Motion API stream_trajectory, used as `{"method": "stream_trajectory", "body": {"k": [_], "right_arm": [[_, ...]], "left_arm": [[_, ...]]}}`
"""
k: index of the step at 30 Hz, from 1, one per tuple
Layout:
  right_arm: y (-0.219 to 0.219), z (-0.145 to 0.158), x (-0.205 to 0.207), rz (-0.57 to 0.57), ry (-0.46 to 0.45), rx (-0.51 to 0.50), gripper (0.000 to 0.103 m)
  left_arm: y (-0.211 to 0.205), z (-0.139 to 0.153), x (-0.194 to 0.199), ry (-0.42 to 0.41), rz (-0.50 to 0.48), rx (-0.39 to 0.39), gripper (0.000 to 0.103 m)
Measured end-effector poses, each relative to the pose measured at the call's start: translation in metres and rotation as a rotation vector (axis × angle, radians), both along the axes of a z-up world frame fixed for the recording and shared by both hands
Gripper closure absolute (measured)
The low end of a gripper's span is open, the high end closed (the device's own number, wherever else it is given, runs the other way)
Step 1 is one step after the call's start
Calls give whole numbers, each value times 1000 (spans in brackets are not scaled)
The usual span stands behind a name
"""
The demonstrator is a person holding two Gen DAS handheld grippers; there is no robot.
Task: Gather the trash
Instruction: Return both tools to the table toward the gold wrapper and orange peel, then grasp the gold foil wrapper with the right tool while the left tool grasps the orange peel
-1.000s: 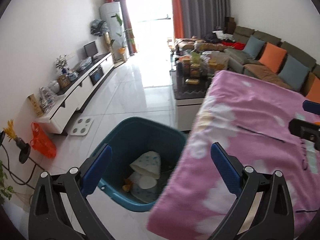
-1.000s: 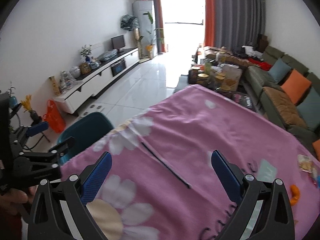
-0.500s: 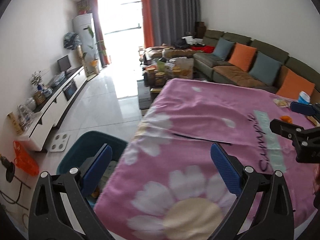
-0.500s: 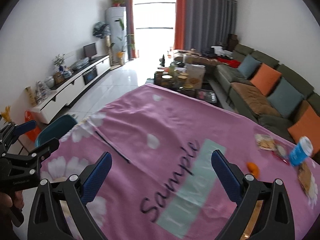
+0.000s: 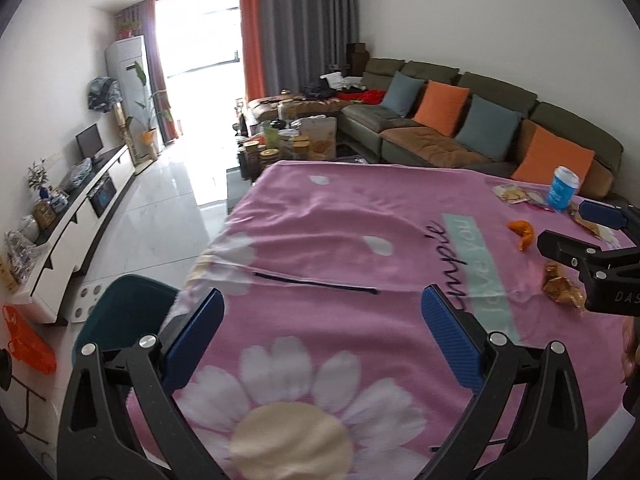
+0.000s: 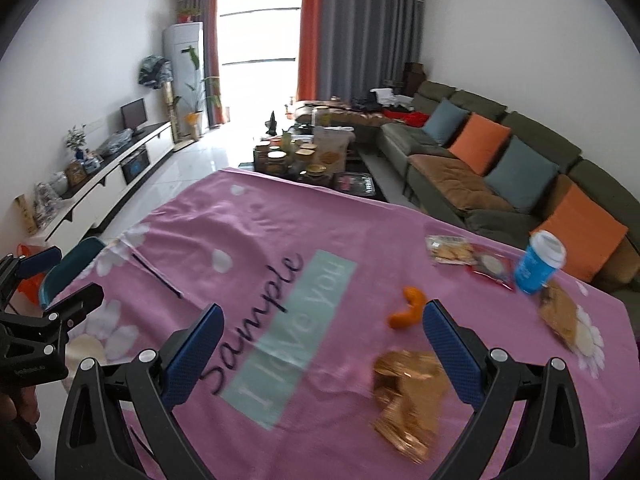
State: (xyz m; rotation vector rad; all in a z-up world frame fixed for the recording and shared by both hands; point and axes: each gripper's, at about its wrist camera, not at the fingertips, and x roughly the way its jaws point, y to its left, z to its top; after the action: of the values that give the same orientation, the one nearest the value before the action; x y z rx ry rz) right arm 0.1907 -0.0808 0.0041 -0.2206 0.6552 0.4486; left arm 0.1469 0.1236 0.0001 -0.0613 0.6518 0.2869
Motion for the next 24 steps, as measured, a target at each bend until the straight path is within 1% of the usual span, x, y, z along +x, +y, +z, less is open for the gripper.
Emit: {"method": "stream_trajectory", "body": {"k": [4,12,19,24], "right_arm": [[-23,0,-3,-57,-15,-14,7],[-65,-7,-7,-153,-11,-31,7],[-83,-16,-10,-198,-3,-40,7],[-91,-21,-13,-210,3,-40,7]], "left_arm": [[-17,-3,7,-4,-49,-21,6],[-51,-9,22,1,-146,-32,6],[-71,-12,29,5,-195,-38,6],[-77,-12,31,7,-209,-40,6]]}}
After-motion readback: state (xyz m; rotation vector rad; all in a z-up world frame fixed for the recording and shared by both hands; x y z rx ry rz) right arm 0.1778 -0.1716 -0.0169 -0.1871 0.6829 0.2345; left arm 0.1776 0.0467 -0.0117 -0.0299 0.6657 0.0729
